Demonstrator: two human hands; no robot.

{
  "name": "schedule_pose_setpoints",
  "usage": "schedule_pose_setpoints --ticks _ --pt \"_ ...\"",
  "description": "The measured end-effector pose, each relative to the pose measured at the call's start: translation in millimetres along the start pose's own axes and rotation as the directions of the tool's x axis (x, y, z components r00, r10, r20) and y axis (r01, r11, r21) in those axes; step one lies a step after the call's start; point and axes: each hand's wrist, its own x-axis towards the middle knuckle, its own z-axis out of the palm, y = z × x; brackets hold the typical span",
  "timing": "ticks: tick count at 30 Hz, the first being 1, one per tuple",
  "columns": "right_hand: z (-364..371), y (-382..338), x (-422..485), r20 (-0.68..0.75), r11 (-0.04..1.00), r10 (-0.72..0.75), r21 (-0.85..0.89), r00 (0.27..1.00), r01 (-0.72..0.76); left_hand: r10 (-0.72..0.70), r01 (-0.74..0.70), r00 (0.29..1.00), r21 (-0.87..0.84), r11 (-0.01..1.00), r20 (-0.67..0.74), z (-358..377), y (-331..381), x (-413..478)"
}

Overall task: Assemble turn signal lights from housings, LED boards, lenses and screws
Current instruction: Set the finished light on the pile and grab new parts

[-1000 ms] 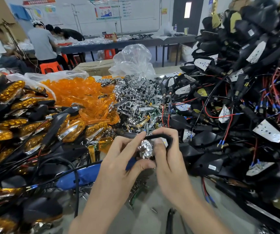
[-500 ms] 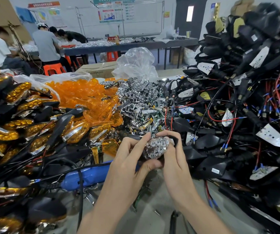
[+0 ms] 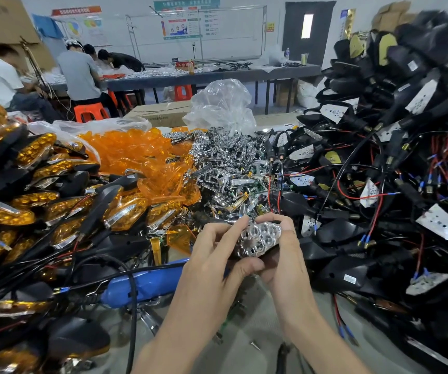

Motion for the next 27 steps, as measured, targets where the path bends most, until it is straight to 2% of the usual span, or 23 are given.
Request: schedule_pose_setpoints --ticks 12,17,23,27 --pt "0.3 2.1 2.4 0.012 0.986 0.012 0.167 1.0 -0.014 0.002 -0.002 1.0 0.032 1.0 0.001 1.2 0.5 0.6" --pt "0.6 0.4 1.0 0.02 0.994 -0.087 0.07 0.996 0.085 0.0 0.0 1.0 0.04 0.999 0.008 1.3 0.6 -0.1" --pt "0.0 1.3 1.7 0.028 0.987 -0.115 0.112 0.993 0.111 0.009 -0.009 1.0 0.032 0.999 0.016 2.5 -0.8 -3.0" --pt "-1.9 -0.1 5.9 -0.005 0.981 -0.062 0.184 0.998 0.062 -0.003 0.002 1.0 0.018 1.0 0.01 2.1 1.5 -6.0"
